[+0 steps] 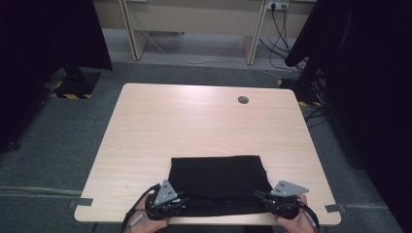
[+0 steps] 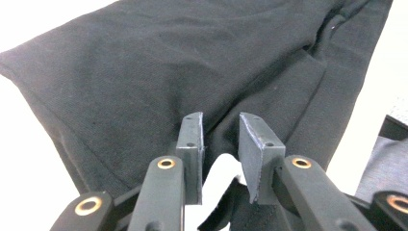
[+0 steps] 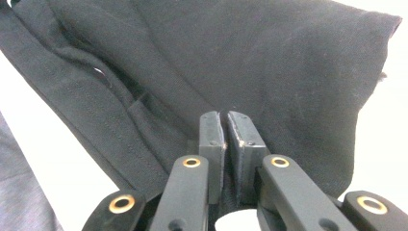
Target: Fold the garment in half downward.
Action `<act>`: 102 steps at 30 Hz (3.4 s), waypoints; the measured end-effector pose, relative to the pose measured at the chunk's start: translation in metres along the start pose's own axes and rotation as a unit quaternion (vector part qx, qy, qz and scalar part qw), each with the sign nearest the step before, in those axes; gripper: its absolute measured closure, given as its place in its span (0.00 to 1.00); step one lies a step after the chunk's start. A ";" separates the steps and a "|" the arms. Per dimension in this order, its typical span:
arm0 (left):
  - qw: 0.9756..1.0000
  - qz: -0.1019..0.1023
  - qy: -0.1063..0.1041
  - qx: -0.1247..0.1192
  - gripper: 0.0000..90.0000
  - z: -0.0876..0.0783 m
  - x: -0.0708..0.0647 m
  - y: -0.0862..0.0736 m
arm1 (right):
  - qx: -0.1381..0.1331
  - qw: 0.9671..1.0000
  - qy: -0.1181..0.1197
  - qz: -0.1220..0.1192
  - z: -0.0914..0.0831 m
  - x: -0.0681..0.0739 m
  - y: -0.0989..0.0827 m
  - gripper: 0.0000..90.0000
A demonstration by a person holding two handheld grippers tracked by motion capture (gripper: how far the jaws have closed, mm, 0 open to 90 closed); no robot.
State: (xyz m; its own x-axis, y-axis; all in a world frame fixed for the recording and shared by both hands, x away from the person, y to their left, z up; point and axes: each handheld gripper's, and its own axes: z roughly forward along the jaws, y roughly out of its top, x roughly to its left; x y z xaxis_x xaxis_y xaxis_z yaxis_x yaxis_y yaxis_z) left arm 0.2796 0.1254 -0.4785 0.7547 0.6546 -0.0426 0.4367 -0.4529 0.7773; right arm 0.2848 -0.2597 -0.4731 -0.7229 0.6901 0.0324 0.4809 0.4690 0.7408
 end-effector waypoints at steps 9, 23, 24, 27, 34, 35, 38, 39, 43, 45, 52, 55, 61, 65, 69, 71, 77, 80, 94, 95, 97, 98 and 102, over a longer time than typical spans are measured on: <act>1.000 0.007 0.020 0.010 0.79 0.030 0.035 0.028 | -0.007 1.000 -0.017 0.022 0.015 -0.022 0.013 0.92; 1.000 0.005 0.017 0.004 0.74 0.042 0.037 0.037 | -0.002 0.999 -0.041 0.033 0.016 -0.042 0.016 0.87; 1.000 0.006 0.016 0.004 0.73 0.042 0.036 0.037 | -0.002 0.999 -0.042 0.033 0.016 -0.043 0.016 0.86; 1.000 0.003 0.016 0.000 0.73 0.042 0.035 0.036 | -0.001 0.999 -0.043 0.034 0.016 -0.046 0.017 0.86; 1.000 -0.005 0.008 -0.009 0.56 0.040 0.032 0.036 | -0.003 0.998 -0.043 0.042 0.016 -0.048 0.016 0.74; 1.000 -0.007 0.010 -0.016 0.51 0.039 0.031 0.036 | -0.004 0.998 -0.045 0.044 0.016 -0.048 0.017 0.71; 0.999 -0.019 0.013 -0.035 0.43 0.034 0.029 0.037 | -0.026 0.998 -0.045 0.041 0.013 -0.048 0.021 0.67; 0.999 -0.019 0.013 -0.035 0.39 0.034 0.029 0.037 | -0.029 0.998 -0.046 0.042 0.012 -0.049 0.023 0.65; 0.998 -0.034 0.020 -0.047 0.30 0.020 0.029 0.037 | -0.040 0.997 -0.054 0.045 0.009 -0.053 0.037 0.60; 0.998 -0.037 0.023 -0.049 0.28 0.016 0.030 0.036 | -0.036 0.997 -0.055 0.048 0.011 -0.056 0.044 0.58; 0.996 -0.066 0.033 -0.040 0.24 -0.001 0.041 0.019 | -0.016 0.997 -0.048 0.056 0.029 -0.057 0.052 0.52; 0.996 -0.070 0.038 -0.029 0.23 -0.002 0.043 0.011 | -0.010 0.997 -0.043 0.058 0.034 -0.055 0.050 0.50; 0.996 -0.070 0.045 -0.019 0.22 -0.002 0.043 0.001 | 0.012 0.998 -0.047 0.045 0.041 -0.051 0.047 0.48; 0.996 -0.070 0.048 -0.018 0.22 -0.002 0.042 -0.001 | 0.016 0.998 -0.058 0.027 0.043 -0.049 0.044 0.48; 0.996 -0.070 0.047 -0.020 0.22 -0.004 0.041 -0.002 | 0.009 0.998 -0.049 0.030 0.041 -0.052 0.040 0.50; 0.996 -0.071 0.046 -0.020 0.22 -0.005 0.040 -0.002 | 0.009 0.998 -0.047 0.031 0.038 -0.054 0.037 0.50; 0.996 -0.072 0.047 -0.018 0.22 -0.002 0.039 -0.004 | 0.007 0.999 -0.045 0.030 0.029 -0.064 0.029 0.50; 0.996 -0.071 0.046 -0.015 0.22 -0.001 0.038 -0.005 | 0.006 0.999 -0.044 0.030 0.024 -0.067 0.025 0.50; 0.995 -0.080 0.054 -0.010 0.14 -0.001 0.040 -0.005 | 0.007 0.999 -0.039 0.027 0.011 -0.078 0.014 0.50; 0.995 -0.081 0.054 -0.009 0.14 -0.001 0.040 -0.005 | 0.007 0.999 -0.039 0.025 0.010 -0.079 0.014 0.50; 0.995 -0.083 0.054 -0.010 0.13 -0.001 0.040 -0.005 | 0.008 0.999 -0.037 0.024 0.008 -0.080 0.012 0.50; 0.995 -0.084 0.054 -0.009 0.13 -0.001 0.040 -0.005 | 0.008 0.999 -0.035 0.023 0.007 -0.081 0.011 0.50; 0.995 -0.085 0.054 0.002 0.12 0.000 0.040 -0.005 | 0.005 0.999 -0.033 0.022 0.004 -0.085 0.007 0.50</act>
State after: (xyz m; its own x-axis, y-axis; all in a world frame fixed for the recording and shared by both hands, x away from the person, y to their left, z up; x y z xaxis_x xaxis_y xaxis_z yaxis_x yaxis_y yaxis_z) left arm 0.3077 0.1541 -0.4842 0.6133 0.7829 -0.1045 0.5550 -0.3331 0.7622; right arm 0.3520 -0.3129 -0.4730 -0.6666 0.7451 0.0211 0.5172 0.4420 0.7329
